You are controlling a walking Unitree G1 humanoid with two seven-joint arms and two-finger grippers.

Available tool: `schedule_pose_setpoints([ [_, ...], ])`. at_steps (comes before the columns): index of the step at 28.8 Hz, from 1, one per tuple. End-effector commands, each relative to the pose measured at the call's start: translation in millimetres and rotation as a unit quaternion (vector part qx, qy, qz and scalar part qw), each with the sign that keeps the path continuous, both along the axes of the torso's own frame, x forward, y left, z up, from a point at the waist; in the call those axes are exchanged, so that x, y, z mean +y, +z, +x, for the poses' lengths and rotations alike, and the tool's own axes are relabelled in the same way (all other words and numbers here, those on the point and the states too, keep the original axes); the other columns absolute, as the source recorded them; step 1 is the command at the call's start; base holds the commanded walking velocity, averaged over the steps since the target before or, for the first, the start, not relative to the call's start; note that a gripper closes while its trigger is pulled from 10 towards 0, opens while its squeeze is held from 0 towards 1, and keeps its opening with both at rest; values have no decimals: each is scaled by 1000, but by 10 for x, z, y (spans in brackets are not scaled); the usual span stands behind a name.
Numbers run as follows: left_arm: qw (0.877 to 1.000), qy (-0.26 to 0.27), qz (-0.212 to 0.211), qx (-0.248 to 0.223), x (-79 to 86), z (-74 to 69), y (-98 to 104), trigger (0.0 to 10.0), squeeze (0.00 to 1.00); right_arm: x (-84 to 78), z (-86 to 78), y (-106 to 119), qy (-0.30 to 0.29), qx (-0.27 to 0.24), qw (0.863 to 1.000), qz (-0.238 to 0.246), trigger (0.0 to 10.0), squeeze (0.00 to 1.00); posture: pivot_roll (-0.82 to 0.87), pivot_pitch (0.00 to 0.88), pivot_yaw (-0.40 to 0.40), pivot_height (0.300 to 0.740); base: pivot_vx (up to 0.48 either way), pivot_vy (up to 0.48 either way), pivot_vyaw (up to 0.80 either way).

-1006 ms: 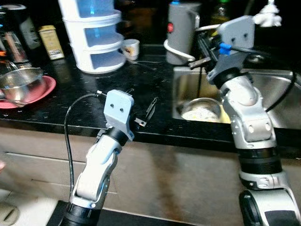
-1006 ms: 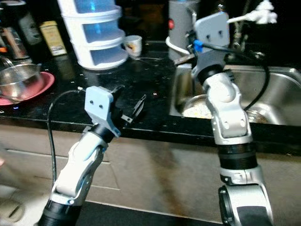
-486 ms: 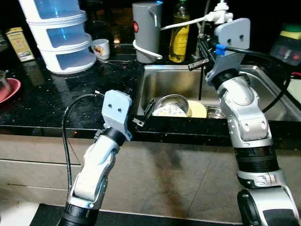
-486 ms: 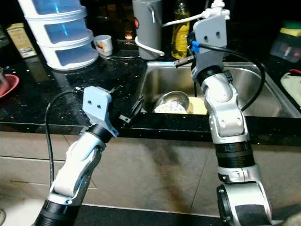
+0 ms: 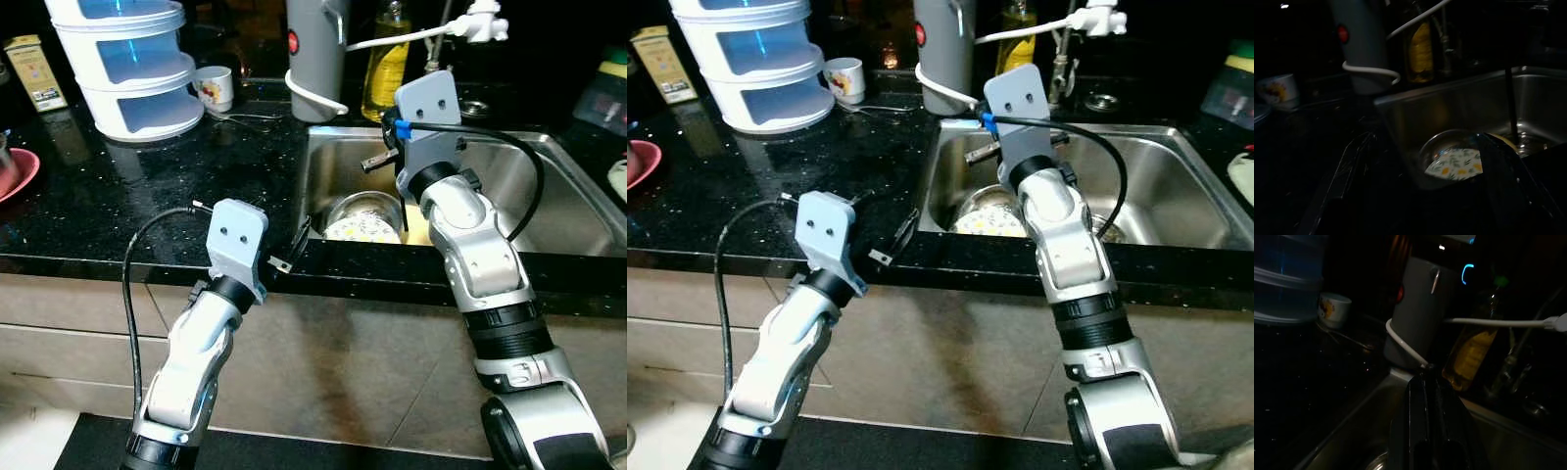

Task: Kitchen organization

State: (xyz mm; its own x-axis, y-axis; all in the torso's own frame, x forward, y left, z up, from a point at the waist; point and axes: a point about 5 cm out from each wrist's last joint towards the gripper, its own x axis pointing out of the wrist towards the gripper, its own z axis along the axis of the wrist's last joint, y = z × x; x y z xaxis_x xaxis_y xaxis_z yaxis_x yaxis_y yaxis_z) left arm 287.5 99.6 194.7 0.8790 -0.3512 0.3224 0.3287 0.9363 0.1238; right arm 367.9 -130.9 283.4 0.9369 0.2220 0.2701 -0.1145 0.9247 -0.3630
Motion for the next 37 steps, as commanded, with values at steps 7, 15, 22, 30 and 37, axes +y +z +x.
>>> schedule_pose_setpoints([
  [7, 999, 24, 18, 13, 112, -55, -80, 10000, 0, -16, 59, -108, -21, 22, 999, -14, 10000, 545, -76, 0, -39, 740, 0, 0, 0],
  [15, 999, 36, 23, 6, 194, -32, -33, 10000, 0, -26, 48, -117, -9, 12, 999, 48, 10000, 1000, -73, 0, -29, 740, 0, 0, 0],
  [22, 999, 24, 22, 21, 132, -45, -65, 10000, 0, -106, -72, 21, 80, -17, 962, 262, 10000, 0, -63, 0, -18, 740, 0, 0, 0],
  [30, 999, 24, 25, 31, 86, -49, -79, 10000, 0, -110, -222, -162, 157, 10, 935, 317, 10000, 0, -52, 0, -12, 740, 0, 0, 0],
  [37, 998, 30, 41, 33, 113, 3, -76, 10000, 0, 80, -490, -236, 288, 17, 911, 296, 10000, 0, -43, 0, -2, 740, -145, 0, 0],
])
